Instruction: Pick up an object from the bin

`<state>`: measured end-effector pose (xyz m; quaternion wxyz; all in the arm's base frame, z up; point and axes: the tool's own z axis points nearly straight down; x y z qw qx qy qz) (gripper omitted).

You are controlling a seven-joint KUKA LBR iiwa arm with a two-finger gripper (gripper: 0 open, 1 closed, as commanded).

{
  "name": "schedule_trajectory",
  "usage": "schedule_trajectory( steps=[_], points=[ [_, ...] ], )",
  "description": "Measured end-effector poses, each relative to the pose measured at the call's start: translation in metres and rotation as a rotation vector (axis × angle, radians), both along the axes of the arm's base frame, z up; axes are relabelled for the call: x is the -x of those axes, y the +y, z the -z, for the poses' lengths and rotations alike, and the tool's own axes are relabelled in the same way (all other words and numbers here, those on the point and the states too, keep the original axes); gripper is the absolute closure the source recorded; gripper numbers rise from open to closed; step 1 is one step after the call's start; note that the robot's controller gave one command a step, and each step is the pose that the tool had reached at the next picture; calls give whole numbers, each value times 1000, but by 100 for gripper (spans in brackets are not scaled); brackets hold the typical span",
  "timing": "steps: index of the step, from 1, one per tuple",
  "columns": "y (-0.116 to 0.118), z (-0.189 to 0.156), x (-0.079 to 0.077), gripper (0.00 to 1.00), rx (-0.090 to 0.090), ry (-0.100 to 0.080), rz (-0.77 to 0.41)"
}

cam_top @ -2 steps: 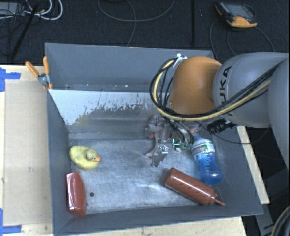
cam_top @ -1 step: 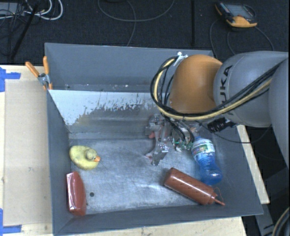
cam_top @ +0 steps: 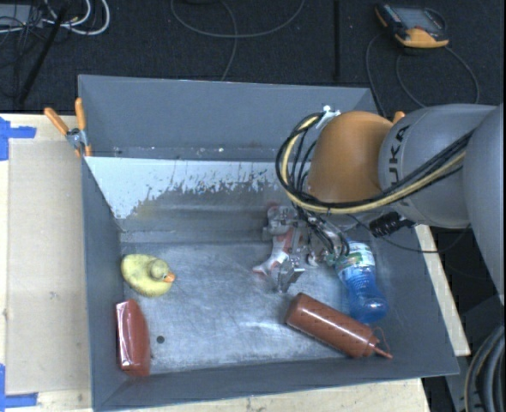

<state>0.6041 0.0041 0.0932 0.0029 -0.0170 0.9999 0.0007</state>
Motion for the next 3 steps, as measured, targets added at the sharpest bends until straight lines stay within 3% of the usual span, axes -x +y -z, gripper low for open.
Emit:
schedule_trajectory(
  steps=[1,2,3],
  points=[
    [20,18,-8,100,4,-4,53],
    [20,18,-8,100,4,-4,53],
    [41,-30,7,100,2,12,32]
  ],
)
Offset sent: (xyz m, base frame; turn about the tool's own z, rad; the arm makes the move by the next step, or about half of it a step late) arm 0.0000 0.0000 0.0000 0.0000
